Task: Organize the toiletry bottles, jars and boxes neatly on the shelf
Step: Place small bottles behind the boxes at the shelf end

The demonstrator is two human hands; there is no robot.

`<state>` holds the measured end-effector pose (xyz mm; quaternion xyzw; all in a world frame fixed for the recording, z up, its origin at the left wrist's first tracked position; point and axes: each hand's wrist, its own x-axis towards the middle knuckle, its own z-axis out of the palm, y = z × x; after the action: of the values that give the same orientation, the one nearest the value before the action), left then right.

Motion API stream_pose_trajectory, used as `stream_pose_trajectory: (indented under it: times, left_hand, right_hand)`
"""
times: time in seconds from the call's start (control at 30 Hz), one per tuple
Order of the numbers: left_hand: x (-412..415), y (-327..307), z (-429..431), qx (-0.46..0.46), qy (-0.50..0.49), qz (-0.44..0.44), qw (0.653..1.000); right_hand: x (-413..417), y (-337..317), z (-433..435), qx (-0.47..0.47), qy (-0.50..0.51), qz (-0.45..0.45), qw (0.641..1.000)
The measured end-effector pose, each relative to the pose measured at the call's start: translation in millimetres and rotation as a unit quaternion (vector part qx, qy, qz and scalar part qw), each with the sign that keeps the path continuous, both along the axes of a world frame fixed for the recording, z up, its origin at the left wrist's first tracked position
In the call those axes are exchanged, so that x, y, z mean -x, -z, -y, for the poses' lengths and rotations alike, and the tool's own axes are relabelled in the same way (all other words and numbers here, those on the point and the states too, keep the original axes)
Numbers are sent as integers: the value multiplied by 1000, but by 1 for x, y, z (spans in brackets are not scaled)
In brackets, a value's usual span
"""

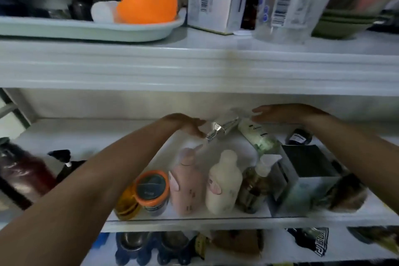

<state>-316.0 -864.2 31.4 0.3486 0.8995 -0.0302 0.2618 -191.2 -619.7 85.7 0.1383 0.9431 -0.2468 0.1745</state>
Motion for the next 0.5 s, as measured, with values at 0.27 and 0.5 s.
stream_pose_trajectory:
  times: [0.27, 0.5]
  left_hand:
    - [0, 48, -10, -67, -44, 84, 993]
    - [17, 79, -16, -212, -117, 198, 950]
  right_hand:
    - [12, 31, -7, 22, -30, 37, 999]
    - [16, 45, -8, -24, -50, 67, 996]
